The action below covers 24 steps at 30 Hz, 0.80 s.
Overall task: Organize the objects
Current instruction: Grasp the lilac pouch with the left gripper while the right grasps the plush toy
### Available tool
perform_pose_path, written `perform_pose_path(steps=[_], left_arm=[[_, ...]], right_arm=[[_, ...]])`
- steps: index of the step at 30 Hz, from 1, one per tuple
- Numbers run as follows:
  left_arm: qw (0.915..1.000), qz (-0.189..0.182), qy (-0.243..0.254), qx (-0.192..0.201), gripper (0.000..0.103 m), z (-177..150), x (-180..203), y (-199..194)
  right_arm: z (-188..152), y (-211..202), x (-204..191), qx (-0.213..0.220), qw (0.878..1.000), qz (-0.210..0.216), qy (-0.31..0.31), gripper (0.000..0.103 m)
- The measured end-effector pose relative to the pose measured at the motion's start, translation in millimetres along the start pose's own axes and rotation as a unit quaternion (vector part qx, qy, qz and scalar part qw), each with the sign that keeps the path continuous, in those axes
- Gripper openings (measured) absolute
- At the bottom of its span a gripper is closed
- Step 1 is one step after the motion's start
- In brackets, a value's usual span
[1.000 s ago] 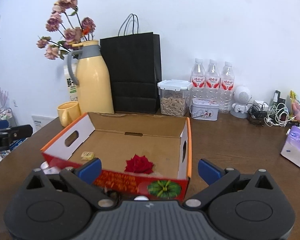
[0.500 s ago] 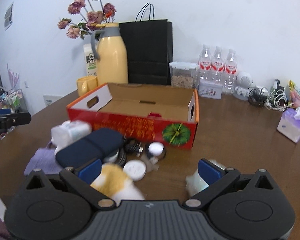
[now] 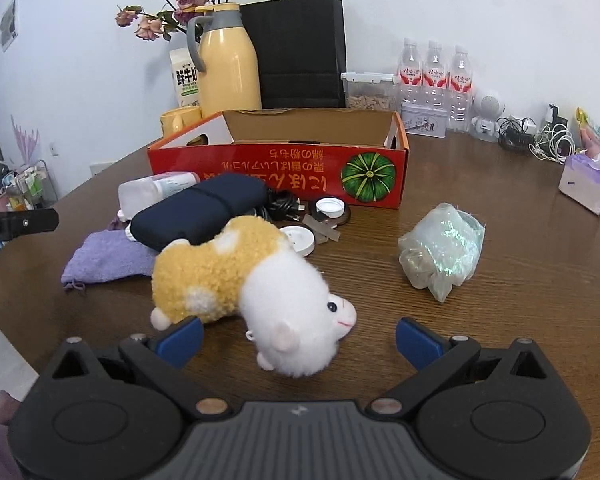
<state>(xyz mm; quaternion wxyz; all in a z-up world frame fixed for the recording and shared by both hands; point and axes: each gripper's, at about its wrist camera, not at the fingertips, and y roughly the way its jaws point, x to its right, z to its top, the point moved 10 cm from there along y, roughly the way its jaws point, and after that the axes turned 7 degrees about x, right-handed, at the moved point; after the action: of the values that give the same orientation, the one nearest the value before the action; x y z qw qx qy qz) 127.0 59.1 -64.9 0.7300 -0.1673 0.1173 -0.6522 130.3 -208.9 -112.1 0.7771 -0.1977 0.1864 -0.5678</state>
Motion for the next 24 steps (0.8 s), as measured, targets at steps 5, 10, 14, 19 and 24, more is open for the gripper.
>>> perform_pose_path(steps=[5,10,14,19,24], left_arm=[[0.9997,-0.001,-0.001,-0.023,0.103,-11.8,1.2,9.8],[0.9991,0.000,-0.001,-0.041,0.103,-20.6,0.4,20.8],[0.9986,0.007,0.013,-0.050,0.103,-25.2,0.8,32.5],[0.9976,0.012,0.023,-0.065,0.103,-29.5,0.3,52.4],[0.9973,-0.001,0.037,-0.064,0.103,-29.7,8.2,64.9]], right_arm=[[-0.6,10.5,1.0,-0.004,1.000,-0.005,-0.010,0.103],[-2.9,26.7,3.6,-0.018,1.000,-0.013,-0.017,0.103],[-2.0,33.2,0.6,-0.020,0.999,-0.010,-0.027,0.103],[-0.2,40.6,-2.3,-0.023,0.999,-0.005,-0.035,0.103],[-0.5,46.1,-6.0,-0.027,0.999,-0.004,-0.042,0.103]])
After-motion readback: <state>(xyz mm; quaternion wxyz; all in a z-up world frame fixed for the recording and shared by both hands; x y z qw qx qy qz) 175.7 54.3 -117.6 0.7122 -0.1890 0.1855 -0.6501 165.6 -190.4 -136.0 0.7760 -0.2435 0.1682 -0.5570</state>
